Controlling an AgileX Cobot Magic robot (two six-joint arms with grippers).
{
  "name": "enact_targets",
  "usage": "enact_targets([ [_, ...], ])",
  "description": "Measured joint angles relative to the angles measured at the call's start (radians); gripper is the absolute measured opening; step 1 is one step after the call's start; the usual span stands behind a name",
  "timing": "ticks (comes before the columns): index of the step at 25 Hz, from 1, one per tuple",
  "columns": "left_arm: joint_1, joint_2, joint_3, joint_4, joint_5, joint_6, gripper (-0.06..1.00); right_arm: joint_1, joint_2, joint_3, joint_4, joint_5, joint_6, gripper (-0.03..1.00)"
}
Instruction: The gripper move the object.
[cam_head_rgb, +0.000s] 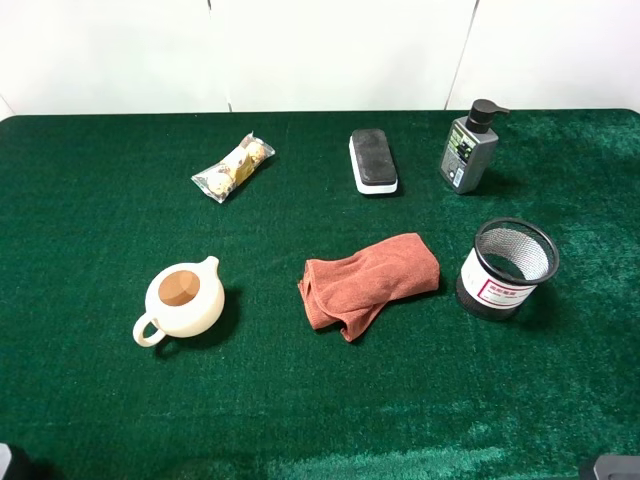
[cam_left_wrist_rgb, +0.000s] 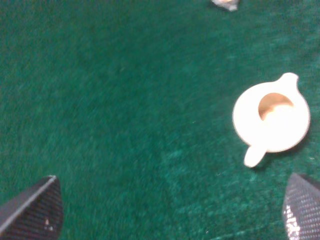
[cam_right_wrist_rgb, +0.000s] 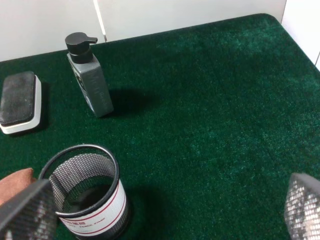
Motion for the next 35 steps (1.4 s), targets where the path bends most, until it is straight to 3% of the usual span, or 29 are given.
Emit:
enact_targets([
  [11, 0.167, -0.264, 0.238, -0.076, -0.084, 0.0, 0.89, 0.0, 0.0, 0.0, 0.0, -0.001, 0.0, 0.7],
  [17, 0.247, -0.39, 0.256, -0.105, -0.084, 0.047, 0.89, 0.0, 0.0, 0.0, 0.0, -0.001, 0.0, 0.7],
  [35, 0.266, -0.468, 0.256, -0.108, -0.084, 0.073, 0.89, 0.0, 0.0, 0.0, 0.0, -0.001, 0.0, 0.7],
])
